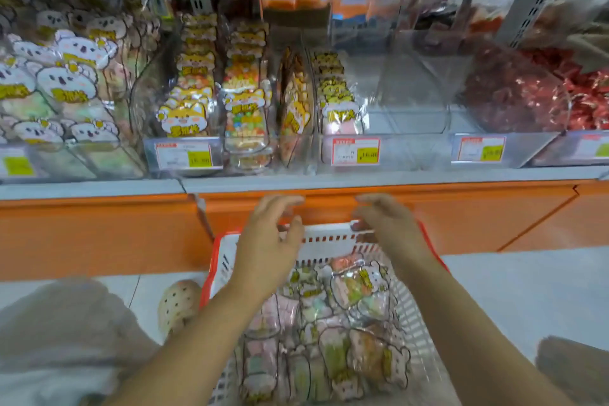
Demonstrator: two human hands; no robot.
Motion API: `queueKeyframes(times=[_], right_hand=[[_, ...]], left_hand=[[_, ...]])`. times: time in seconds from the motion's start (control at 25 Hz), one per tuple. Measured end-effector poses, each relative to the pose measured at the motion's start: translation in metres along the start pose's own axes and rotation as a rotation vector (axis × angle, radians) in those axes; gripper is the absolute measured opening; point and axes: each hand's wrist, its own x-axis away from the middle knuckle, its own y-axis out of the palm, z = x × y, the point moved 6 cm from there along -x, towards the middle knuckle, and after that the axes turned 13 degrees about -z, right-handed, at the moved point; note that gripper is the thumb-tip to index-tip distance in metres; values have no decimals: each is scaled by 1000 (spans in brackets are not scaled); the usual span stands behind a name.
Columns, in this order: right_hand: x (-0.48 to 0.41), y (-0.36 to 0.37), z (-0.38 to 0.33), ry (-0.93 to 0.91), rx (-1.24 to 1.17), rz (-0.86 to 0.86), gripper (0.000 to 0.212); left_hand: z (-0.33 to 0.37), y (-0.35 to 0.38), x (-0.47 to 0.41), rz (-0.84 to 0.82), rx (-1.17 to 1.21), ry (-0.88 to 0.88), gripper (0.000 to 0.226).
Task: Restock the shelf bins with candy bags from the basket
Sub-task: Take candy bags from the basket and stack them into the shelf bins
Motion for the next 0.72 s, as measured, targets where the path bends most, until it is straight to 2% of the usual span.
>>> queueKeyframes(times=[0.08, 0.2, 0.32, 0.4, 0.48, 0.6, 0.72], right_hand=[[-9, 27, 59, 156, -39, -163, 16], [-28, 53, 147, 350, 160, -247, 22], [-40, 84, 208, 542, 130, -325, 40], [-49, 101, 225, 594, 260, -375, 45], [-58, 113, 235, 620, 347, -402, 48], [-72, 132, 254, 643, 324, -398, 59], [-83, 135, 267, 671, 350, -350, 61]], left_hand=[[-52, 33, 24, -80, 68, -250, 31], [-130, 73, 60, -150, 215, -641, 33], [-174, 92, 84, -232, 204, -876, 34], [-186, 95, 90, -223, 210, -940, 39], [-195, 96, 94, -173, 262, -923, 45], [-213, 101, 94, -148, 236, -924, 48], [-230, 110, 95, -114, 242, -906, 36]])
